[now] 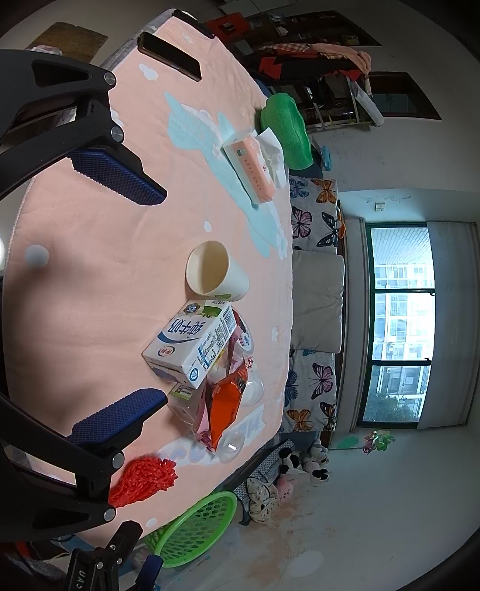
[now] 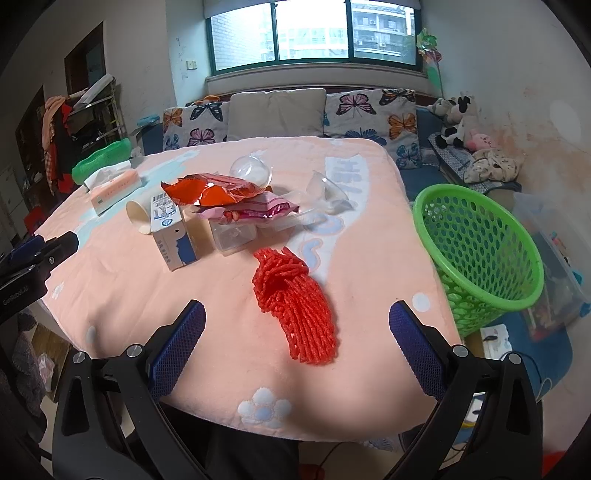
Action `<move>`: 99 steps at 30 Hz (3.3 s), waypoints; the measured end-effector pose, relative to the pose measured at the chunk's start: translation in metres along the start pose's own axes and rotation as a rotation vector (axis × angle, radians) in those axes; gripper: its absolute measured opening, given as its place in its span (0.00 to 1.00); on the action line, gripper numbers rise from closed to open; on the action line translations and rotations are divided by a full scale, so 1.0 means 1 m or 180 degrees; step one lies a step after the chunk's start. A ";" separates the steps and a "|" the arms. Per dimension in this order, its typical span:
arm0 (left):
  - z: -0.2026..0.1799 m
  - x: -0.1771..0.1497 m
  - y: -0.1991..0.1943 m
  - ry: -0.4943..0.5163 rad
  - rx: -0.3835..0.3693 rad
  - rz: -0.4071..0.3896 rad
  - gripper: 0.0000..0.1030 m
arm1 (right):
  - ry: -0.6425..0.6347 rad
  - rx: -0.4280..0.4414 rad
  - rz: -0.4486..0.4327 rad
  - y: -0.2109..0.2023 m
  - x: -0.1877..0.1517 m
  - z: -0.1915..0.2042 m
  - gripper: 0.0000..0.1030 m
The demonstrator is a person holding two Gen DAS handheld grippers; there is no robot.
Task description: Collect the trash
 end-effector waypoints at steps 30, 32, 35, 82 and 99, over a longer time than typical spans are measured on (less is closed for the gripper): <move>-0.001 0.003 0.002 0.0005 0.0002 0.0003 0.94 | -0.0002 -0.0017 -0.0042 -0.004 0.006 -0.002 0.96; -0.002 0.004 0.002 0.0008 0.0003 0.0004 0.94 | -0.0005 -0.0014 -0.0042 -0.005 0.006 -0.001 0.96; -0.002 0.004 0.002 0.0007 0.0003 0.0012 0.94 | 0.0002 -0.0009 -0.0036 -0.003 0.005 -0.001 0.96; -0.019 0.017 0.058 0.0088 -0.0283 0.0253 0.94 | -0.0362 0.0331 0.0433 0.080 -0.014 0.002 0.82; -0.067 0.023 0.109 0.0019 -0.1104 0.0582 0.66 | -0.0372 0.0426 0.0415 0.081 -0.015 0.001 0.56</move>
Point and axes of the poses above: each gripper's, at about its wrist camera, not at the fingertips, and y roughly the way its jaws point, z to its left, x to its top, the point moved 8 cm from there along y, roughly the way its jaws point, and after that the axes turned 9 degrees about -z, right-handed, at the moved point
